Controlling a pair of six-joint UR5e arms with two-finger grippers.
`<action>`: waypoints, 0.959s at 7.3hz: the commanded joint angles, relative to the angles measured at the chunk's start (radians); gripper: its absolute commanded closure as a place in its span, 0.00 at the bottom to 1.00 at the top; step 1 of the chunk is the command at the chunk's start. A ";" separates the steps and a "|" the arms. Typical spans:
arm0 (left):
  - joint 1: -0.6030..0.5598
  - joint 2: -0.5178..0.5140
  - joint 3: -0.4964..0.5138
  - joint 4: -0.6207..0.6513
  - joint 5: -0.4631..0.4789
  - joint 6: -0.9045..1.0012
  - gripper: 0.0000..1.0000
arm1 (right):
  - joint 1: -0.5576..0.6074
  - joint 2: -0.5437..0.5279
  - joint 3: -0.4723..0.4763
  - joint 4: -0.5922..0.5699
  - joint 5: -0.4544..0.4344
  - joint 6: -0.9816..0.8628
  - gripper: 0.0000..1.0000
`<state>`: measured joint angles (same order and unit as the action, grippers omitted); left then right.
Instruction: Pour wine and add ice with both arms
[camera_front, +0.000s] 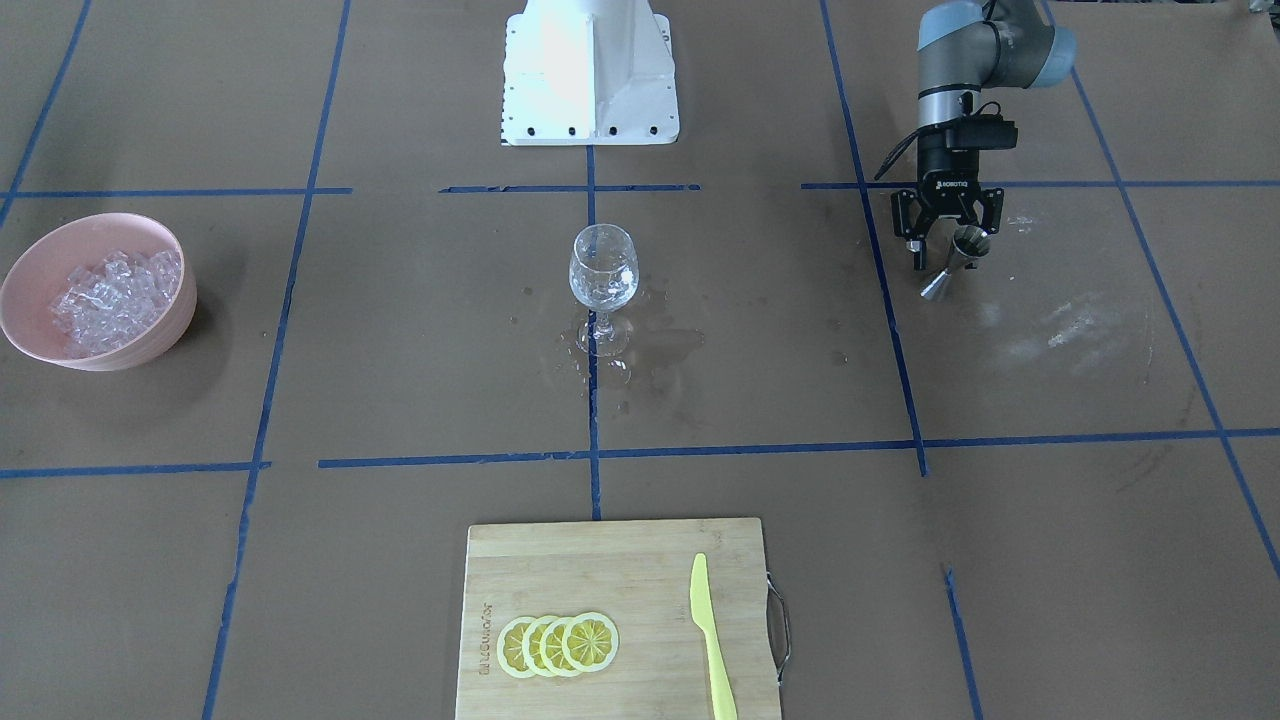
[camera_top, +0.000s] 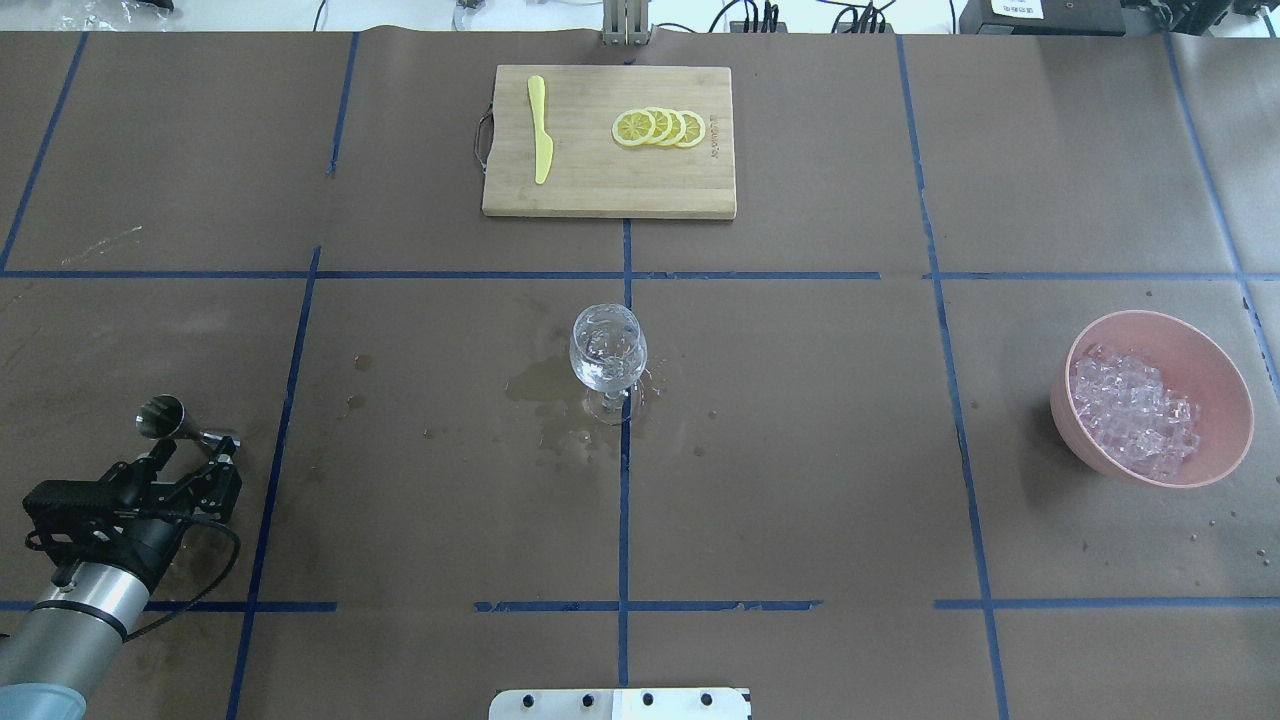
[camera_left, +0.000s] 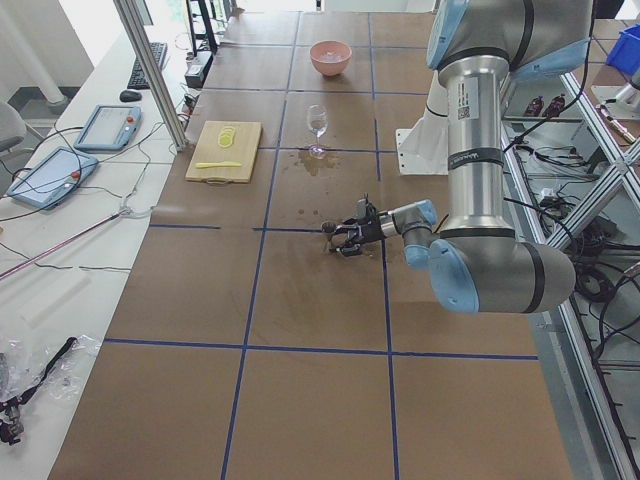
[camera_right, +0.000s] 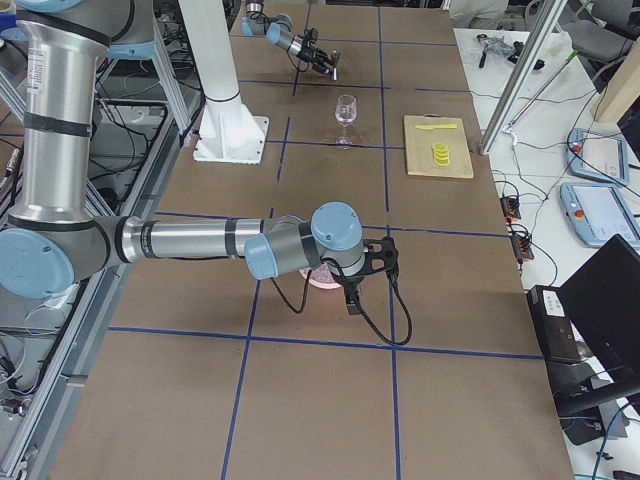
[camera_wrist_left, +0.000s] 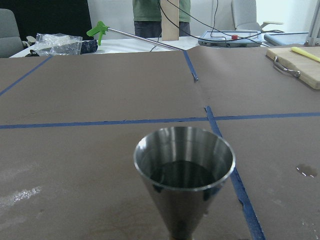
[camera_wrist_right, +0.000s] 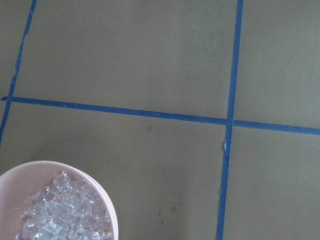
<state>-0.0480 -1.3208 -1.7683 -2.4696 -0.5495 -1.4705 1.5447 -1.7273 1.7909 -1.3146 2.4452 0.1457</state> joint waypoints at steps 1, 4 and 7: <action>-0.003 -0.002 0.003 0.000 0.000 0.002 0.36 | 0.000 0.000 0.001 0.000 0.000 0.000 0.00; -0.015 -0.002 0.012 -0.002 0.032 0.004 0.34 | 0.000 0.000 -0.001 0.000 0.000 0.000 0.00; -0.015 -0.012 0.015 -0.002 0.054 0.004 0.37 | 0.000 0.000 -0.001 0.000 -0.002 0.000 0.00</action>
<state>-0.0627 -1.3273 -1.7545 -2.4712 -0.5000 -1.4666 1.5447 -1.7273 1.7903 -1.3146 2.4442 0.1457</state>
